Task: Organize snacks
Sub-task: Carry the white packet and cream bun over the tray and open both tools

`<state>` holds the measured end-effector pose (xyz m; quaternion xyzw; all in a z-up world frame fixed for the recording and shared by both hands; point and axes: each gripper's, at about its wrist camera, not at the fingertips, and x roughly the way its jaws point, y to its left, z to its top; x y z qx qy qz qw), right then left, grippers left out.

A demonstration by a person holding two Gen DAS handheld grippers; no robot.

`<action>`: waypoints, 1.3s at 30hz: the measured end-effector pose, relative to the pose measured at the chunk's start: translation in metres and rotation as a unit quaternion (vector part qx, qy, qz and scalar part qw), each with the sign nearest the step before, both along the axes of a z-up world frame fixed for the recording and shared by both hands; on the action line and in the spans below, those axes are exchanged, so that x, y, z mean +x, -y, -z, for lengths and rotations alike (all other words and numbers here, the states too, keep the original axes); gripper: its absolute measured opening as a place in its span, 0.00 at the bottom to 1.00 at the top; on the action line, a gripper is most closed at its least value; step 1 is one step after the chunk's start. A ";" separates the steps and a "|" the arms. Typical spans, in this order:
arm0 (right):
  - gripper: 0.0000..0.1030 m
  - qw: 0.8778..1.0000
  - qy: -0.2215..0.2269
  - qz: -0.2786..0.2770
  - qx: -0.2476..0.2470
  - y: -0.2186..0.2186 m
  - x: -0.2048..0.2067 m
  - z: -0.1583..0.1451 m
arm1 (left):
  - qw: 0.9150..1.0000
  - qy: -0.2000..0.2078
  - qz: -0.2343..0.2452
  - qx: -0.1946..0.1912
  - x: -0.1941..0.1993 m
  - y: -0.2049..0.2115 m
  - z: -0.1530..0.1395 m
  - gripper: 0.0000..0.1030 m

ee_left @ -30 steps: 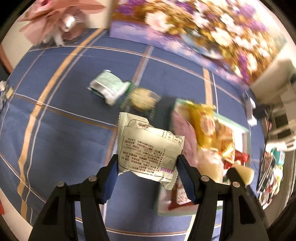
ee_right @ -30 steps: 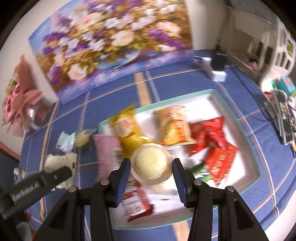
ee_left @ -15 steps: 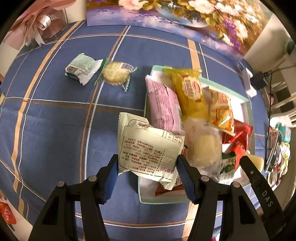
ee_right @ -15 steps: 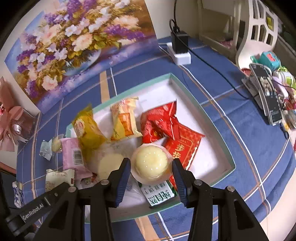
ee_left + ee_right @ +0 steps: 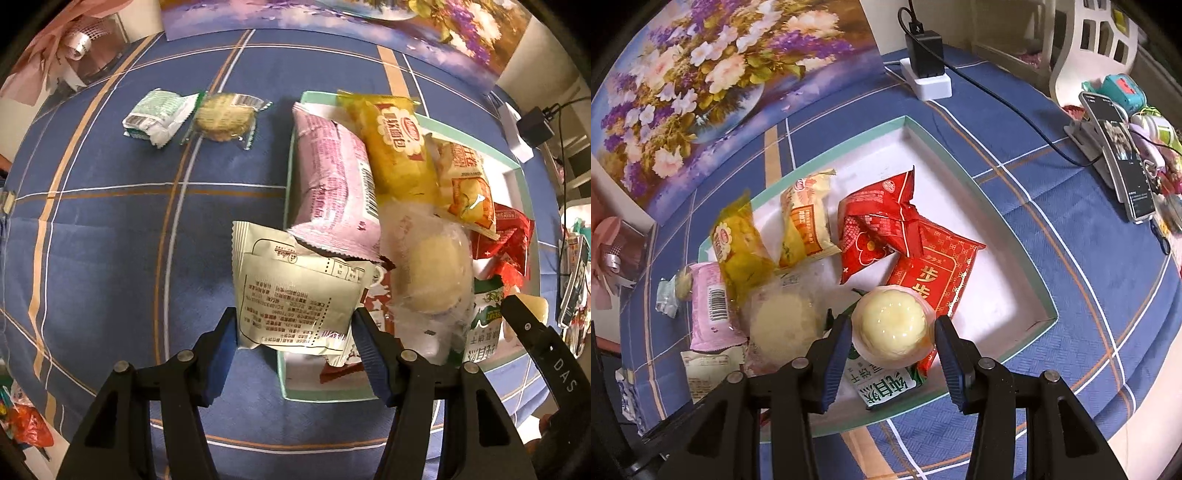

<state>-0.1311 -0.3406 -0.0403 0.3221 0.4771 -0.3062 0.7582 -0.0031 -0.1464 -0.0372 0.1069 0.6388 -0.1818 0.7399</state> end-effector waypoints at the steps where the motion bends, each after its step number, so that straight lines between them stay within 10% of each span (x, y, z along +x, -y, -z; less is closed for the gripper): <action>1: 0.48 1.000 0.000 0.000 0.001 0.000 0.000 0.001 | 1.000 0.002 -0.002 -0.001 0.002 -0.002 -0.002 0.62; 11: 0.48 1.000 -0.001 0.004 0.009 0.002 0.001 0.003 | 0.999 0.020 0.005 0.035 0.003 -0.002 0.001 0.62; 39: 0.50 0.999 -0.002 0.025 0.024 0.019 -0.005 0.011 | 0.997 -0.002 0.069 -0.017 -0.029 0.063 0.005 0.61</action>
